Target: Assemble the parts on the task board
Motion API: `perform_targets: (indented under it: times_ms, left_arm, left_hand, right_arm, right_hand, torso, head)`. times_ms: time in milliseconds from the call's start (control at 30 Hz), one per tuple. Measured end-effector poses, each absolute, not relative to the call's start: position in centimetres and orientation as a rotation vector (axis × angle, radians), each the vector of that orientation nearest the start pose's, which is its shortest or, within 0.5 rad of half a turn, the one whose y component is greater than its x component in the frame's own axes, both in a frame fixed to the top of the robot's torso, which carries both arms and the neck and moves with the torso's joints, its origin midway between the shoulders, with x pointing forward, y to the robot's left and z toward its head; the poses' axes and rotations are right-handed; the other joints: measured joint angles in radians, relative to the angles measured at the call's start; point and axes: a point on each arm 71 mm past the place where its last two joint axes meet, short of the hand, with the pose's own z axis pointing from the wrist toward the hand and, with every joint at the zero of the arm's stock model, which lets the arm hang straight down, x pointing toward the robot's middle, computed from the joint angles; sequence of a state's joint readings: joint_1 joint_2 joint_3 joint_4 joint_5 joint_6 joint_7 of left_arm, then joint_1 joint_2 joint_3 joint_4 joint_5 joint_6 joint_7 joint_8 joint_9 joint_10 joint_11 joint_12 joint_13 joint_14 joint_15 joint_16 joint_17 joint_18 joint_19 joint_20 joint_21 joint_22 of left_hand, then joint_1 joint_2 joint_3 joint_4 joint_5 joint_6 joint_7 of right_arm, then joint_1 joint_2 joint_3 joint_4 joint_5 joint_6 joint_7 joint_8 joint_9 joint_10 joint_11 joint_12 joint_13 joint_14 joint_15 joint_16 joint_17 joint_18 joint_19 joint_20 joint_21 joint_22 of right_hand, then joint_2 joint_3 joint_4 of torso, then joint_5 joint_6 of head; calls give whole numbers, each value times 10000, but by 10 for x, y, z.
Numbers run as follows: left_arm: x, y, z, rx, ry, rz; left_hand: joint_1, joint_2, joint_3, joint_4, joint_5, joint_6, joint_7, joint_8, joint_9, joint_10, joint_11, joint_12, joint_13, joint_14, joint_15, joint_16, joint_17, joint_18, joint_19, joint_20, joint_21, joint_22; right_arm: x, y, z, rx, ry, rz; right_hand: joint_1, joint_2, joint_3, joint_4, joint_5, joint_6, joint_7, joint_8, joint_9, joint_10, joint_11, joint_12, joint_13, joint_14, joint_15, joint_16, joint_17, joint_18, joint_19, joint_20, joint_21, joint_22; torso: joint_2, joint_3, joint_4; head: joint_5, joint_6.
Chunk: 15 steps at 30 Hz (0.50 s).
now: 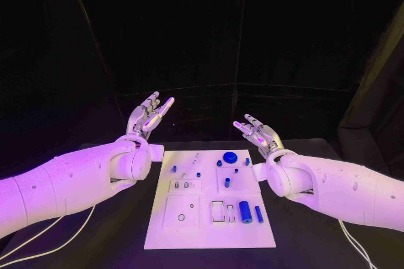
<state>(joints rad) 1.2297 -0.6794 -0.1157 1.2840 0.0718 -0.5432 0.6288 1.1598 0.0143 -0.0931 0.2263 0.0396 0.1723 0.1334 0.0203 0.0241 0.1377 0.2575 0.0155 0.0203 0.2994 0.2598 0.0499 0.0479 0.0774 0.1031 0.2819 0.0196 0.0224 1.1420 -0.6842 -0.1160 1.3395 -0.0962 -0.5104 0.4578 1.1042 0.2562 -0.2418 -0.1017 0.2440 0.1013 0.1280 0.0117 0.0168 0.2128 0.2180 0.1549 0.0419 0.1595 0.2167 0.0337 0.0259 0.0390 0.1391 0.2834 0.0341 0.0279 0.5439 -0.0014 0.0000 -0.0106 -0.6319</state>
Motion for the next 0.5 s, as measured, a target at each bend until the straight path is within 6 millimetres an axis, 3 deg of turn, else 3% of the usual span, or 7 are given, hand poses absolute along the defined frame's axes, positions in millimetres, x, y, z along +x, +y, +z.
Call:
perform_targets:
  times_ms: [67, 167, 233, 333, 500]
  left_arm:
    - [535, 216, -186, -10381, 11187, -13636]
    - [538, 216, -183, -10304, 11140, -13999]
    - [539, 216, -183, -10299, 11130, -14166]
    - [539, 217, -183, -10301, 11129, -14366]
    - [539, 240, -182, -10332, 11042, -14460]
  left_hand:
    - [383, 62, 5, 60, 39, 124, 24, 0, 21, 83, 128, 0, 12, 124, 122, 44, 30, 0, 73, 73, 0, 12]
    - [413, 95, 3, 59, 39, 180, 10, 40, 29, 148, 184, 60, 30, 255, 138, 110, 51, 1, 55, 91, 0, 12]
    - [474, 155, 3, 58, 39, 328, 34, 71, 54, 321, 195, 67, 54, 414, 119, 177, 83, 0, 45, 101, 0, 12]
    - [544, 226, 45, -26, 39, 704, 54, 168, 100, 810, 204, 205, 114, 923, 161, 406, 171, 0, 194, 152, 87, 61]
    - [845, 218, 53, -307, 39, 2081, 148, 531, 294, 2398, 189, 569, 291, 2260, 66, 932, 376, -2, 733, 130, 253, 170]
  right_arm:
    - [506, -191, -239, 10041, 14322, 13177]
    - [510, -189, -240, 9610, 14808, 13468]
    - [512, -188, -240, 9412, 15053, 13617]
    - [514, -188, -240, 9000, 15385, 13688]
    - [531, -210, -222, 7067, 15482, 12634]
  right_hand:
    - [344, 4, 98, -219, -150, 99, 9, 47, 20, 82, 76, 90, 16, 71, 70, 44, 7, -1, 64, 63, 36, 16]
    - [851, -21, 278, -609, -338, 405, 24, 117, 60, 398, 153, 315, 47, 363, 169, 181, 50, 162, 277, 105, 133, 66]
    - [1179, -55, 431, -878, -381, 860, 48, 250, 129, 858, 229, 586, 93, 857, 212, 349, 101, 159, 597, 91, 279, 132]
    - [1615, -103, 684, -1207, -381, 1985, 127, 581, 283, 1966, 282, 1119, 173, 2181, 205, 781, 226, 391, 1364, 87, 626, 291]
    - [2284, -175, 1091, -1613, -498, 4311, 307, 1163, 493, 3921, 148, 1549, 193, 4626, -11, 1394, 335, 858, 3130, 79, 1404, 601]
  torso:
    - [-1, 0, 0]
    - [-1, 0, 0]
    - [-1, 0, 0]
    - [-1, 0, 0]
    - [29, -12, -9]
  head:
    - [0, 0]
    - [0, 0]
    - [0, 0]
    - [0, 0]
    - [122, 28]
